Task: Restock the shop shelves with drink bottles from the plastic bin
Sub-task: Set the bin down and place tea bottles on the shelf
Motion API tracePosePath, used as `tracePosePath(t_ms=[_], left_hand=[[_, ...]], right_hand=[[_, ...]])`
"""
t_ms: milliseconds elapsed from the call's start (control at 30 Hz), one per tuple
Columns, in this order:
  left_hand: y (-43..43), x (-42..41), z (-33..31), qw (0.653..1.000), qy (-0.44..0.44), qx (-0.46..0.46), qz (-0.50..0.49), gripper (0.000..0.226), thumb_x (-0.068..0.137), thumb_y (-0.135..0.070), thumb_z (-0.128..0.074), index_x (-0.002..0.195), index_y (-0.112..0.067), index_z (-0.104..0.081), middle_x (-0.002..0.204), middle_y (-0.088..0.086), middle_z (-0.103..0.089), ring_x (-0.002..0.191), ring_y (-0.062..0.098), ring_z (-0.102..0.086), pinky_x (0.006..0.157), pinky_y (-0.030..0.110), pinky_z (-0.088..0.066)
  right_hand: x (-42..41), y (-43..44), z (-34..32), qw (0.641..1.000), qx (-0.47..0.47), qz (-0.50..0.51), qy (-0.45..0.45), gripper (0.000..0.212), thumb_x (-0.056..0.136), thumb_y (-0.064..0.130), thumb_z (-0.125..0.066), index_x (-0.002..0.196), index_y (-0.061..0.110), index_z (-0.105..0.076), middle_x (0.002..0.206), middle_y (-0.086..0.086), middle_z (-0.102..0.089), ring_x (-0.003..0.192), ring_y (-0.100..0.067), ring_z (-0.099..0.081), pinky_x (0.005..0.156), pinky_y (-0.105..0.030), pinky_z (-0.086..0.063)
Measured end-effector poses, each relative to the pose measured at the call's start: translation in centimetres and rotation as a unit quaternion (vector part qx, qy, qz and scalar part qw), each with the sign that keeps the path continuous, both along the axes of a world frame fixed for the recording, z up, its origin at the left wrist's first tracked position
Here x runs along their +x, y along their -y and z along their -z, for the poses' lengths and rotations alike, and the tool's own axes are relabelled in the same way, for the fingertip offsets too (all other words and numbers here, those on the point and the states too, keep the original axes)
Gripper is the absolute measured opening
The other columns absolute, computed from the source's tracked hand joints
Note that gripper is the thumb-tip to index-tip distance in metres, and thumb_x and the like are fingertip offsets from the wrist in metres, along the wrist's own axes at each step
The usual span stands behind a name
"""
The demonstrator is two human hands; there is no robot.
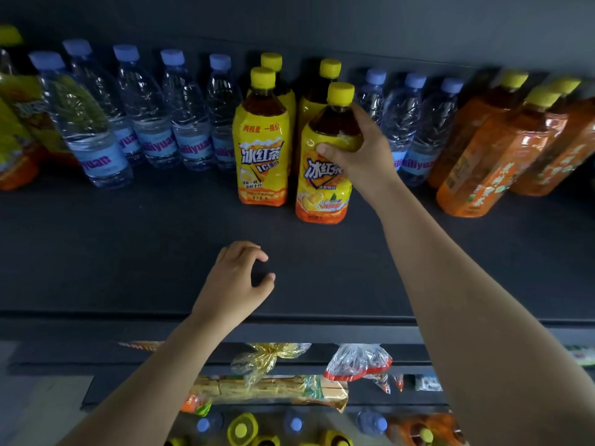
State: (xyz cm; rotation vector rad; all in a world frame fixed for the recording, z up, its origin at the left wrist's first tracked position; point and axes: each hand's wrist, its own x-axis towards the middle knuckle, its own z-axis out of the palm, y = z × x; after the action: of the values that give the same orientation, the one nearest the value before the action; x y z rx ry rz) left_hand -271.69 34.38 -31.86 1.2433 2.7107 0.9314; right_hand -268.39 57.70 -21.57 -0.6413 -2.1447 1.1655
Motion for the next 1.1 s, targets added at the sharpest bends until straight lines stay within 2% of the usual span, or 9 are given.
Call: tracePosePath(t_ms=[67, 233, 333, 567, 633, 767, 967, 1033, 1100], left_hand=[[0.0, 0.0, 0.1, 1.000, -0.003, 0.002, -0.001, 0.029, 0.082, -0.023, -0.067, 0.107, -0.010, -0.062, 0.121, 0.000, -0.053, 0.113, 0.019, -0.046, 0.085, 0.019, -0.030], [0.1, -0.1, 0.2, 1.000, -0.010, -0.002, 0.007, 0.030, 0.082, -0.024, -0.067, 0.107, -0.010, -0.061, 0.121, 0.000, -0.052, 0.113, 0.019, -0.046, 0.087, 0.018, -0.029], [0.1, 0.0, 0.1, 1.000, -0.012, 0.000, 0.007, 0.029, 0.082, -0.024, -0.067, 0.107, -0.010, -0.061, 0.121, 0.000, -0.053, 0.114, 0.019, -0.045, 0.087, 0.019, -0.028], [0.1, 0.1, 0.1, 1.000, -0.017, -0.003, 0.007, 0.030, 0.082, -0.025, -0.067, 0.107, -0.010, -0.061, 0.121, 0.000, -0.053, 0.114, 0.019, -0.046, 0.086, 0.019, -0.030], [0.1, 0.1, 0.1, 1.000, -0.018, -0.002, 0.006, 0.030, 0.081, -0.024, -0.067, 0.107, -0.010, -0.062, 0.120, 0.000, -0.054, 0.113, 0.020, -0.046, 0.086, 0.020, -0.030], [0.0, 0.1, 0.1, 1.000, -0.014, 0.003, 0.004, 0.029, 0.081, -0.024, -0.067, 0.106, -0.010, -0.061, 0.120, 0.001, -0.053, 0.112, 0.020, -0.046, 0.086, 0.020, -0.030], [0.1, 0.1, 0.1, 1.000, -0.006, 0.000, 0.003, 0.030, 0.084, -0.026, -0.063, 0.110, -0.011, -0.058, 0.124, -0.001, -0.050, 0.117, 0.017, -0.042, 0.087, 0.017, -0.028], [0.0, 0.1, 0.1, 1.000, -0.003, -0.002, 0.004, 0.030, 0.085, -0.027, -0.062, 0.111, -0.011, -0.058, 0.125, -0.001, -0.050, 0.118, 0.017, -0.041, 0.089, 0.017, -0.028], [0.0, 0.2, 0.0, 1.000, -0.004, -0.006, 0.008, 0.030, 0.086, -0.027, -0.060, 0.112, -0.011, -0.057, 0.126, 0.000, -0.049, 0.119, 0.018, -0.040, 0.093, 0.018, -0.028]], right_hand=[[-1.0, -0.3, 0.1, 1.000, 0.010, -0.004, 0.007, 0.092, 0.061, 0.047, -0.076, 0.142, 0.029, -0.037, 0.135, 0.000, -0.051, 0.122, -0.016, -0.052, 0.101, -0.041, -0.046], [-2.7, -1.0, 0.0, 0.999, 0.031, -0.005, 0.028, 0.086, 0.073, 0.037, -0.078, 0.145, 0.028, -0.031, 0.142, -0.002, -0.043, 0.129, -0.019, -0.044, 0.104, -0.041, -0.043], [-3.2, -1.1, 0.1, 0.999, 0.042, 0.004, 0.023, 0.085, 0.076, 0.034, -0.077, 0.146, 0.026, -0.030, 0.144, -0.005, -0.039, 0.131, -0.019, -0.041, 0.106, -0.036, -0.041], [-3.2, -1.2, 0.3, 0.999, 0.045, 0.002, 0.022, 0.085, 0.078, 0.036, -0.074, 0.147, 0.027, -0.027, 0.147, -0.005, -0.035, 0.133, -0.020, -0.038, 0.102, -0.028, -0.039], [-3.2, -1.2, 0.4, 0.999, 0.044, 0.000, 0.025, 0.086, 0.077, 0.038, -0.074, 0.147, 0.029, -0.025, 0.149, -0.005, -0.034, 0.135, -0.021, -0.036, 0.104, -0.030, -0.039], [-2.9, -0.6, 0.4, 0.999, 0.022, 0.015, 0.024, 0.093, 0.073, 0.042, -0.077, 0.148, 0.024, -0.025, 0.148, -0.003, -0.037, 0.135, -0.019, -0.038, 0.108, -0.040, -0.039], [-1.8, 0.5, 0.3, 0.999, 0.006, 0.035, 0.041, 0.101, 0.064, 0.046, -0.077, 0.148, 0.025, -0.026, 0.143, 0.000, -0.043, 0.130, -0.017, -0.044, 0.104, -0.043, -0.044], [-0.8, 1.0, 0.1, 0.998, -0.005, 0.033, 0.048, 0.097, 0.063, 0.047, -0.075, 0.146, 0.027, -0.028, 0.138, 0.002, -0.048, 0.124, -0.013, -0.047, 0.099, -0.039, -0.046], [0.3, 1.5, 0.0, 0.998, -0.021, 0.024, 0.054, 0.085, 0.073, 0.034, -0.076, 0.145, 0.026, -0.032, 0.132, 0.006, -0.051, 0.115, -0.005, -0.046, 0.093, -0.029, -0.044]])
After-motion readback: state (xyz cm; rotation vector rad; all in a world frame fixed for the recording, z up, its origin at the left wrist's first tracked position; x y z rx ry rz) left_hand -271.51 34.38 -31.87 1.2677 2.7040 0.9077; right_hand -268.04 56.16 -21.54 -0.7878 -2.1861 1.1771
